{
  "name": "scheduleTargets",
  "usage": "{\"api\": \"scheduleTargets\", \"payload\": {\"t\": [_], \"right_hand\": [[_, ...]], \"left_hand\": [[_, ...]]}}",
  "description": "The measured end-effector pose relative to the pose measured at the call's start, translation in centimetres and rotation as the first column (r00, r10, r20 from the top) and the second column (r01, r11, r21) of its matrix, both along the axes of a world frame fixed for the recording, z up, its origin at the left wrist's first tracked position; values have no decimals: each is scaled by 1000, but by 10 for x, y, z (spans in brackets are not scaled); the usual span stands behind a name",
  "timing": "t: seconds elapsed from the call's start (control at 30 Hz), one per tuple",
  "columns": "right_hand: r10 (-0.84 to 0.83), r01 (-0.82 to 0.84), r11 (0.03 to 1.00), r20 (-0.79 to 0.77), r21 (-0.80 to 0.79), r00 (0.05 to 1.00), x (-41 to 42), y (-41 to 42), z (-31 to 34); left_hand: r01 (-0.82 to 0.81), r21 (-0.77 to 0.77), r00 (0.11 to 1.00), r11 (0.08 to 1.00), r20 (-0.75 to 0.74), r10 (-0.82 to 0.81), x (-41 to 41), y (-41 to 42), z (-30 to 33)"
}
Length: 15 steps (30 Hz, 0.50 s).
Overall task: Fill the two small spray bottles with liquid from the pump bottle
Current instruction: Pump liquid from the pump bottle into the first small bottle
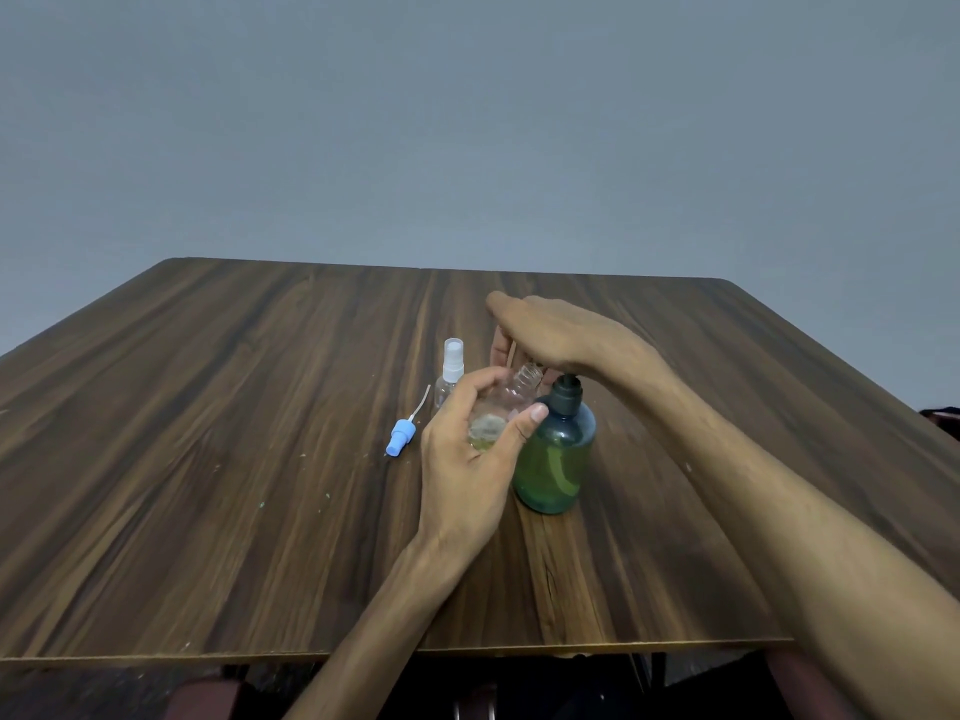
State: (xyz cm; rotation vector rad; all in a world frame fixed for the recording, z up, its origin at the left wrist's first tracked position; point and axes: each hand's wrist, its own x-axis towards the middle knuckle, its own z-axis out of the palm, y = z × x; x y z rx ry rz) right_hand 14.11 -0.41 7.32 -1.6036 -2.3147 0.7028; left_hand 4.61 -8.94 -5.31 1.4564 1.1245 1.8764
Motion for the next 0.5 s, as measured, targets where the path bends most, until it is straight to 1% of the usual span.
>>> {"api": "scheduleTargets", "payload": {"t": [0.13,0.3,0.4,0.5], "right_hand": [[6,-5,999,55,-32,998,0,-1,-4],[12,-12,1000,2,7,1000,0,1,2],[-3,4,1000,62,-15,998,-1,0,-5],[3,-4,1000,27,9,1000,-1,1,-2]], "left_hand": [[-13,-10,1000,1000,-7,12,1,-1,2],[-17,-12,1000,1000,-17,17,-1,2,-2],[-25,-26,1000,999,-11,25,0,2,-2],[-33,-29,999,999,-14,32,0,3,-3]]}}
